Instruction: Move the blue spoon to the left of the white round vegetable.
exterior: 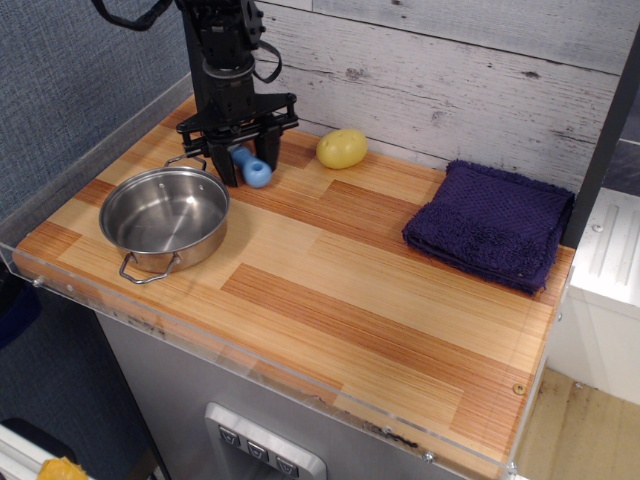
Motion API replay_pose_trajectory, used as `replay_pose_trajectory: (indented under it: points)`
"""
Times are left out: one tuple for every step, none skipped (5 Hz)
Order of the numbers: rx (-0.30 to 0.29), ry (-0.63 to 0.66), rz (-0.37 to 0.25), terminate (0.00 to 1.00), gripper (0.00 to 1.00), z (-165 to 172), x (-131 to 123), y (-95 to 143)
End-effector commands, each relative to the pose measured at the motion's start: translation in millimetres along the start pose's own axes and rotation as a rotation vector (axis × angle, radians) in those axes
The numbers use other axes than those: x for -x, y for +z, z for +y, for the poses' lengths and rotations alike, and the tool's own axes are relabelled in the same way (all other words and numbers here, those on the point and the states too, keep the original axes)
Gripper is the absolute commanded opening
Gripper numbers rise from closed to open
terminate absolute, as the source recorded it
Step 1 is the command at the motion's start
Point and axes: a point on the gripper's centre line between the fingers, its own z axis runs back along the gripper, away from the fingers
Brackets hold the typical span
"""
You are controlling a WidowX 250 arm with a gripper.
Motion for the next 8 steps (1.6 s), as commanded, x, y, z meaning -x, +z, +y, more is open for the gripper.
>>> replay_pose_trajectory:
  points:
    - [0.0, 0.026, -0.003, 0.0, 1.0, 11.7, 2.4, 8.6]
    - [0.011, 0.026, 0.0, 0.0, 1.0, 13.8, 2.3, 12.2]
    - [0.031, 0.017, -0.009, 0.0, 1.0, 11.9, -0.1, 24.8]
    - [0.067, -0.001, -0.007, 0.0, 1.0, 6.6, -1.3, 42.5]
    - [0.087, -0.022, -0.026, 0.0, 1.0, 0.7, -1.4, 65.1]
    - [0.115, -0.033, -0.043, 0.0, 1.0, -2.0, 4.8, 85.9]
    - [0.136, -0.049, -0.068, 0.0, 1.0, -0.6, 13.0, 112.7]
    - [0.164, -0.076, -0.099, 1.0, 1.0, 1.5, 22.2, 143.9]
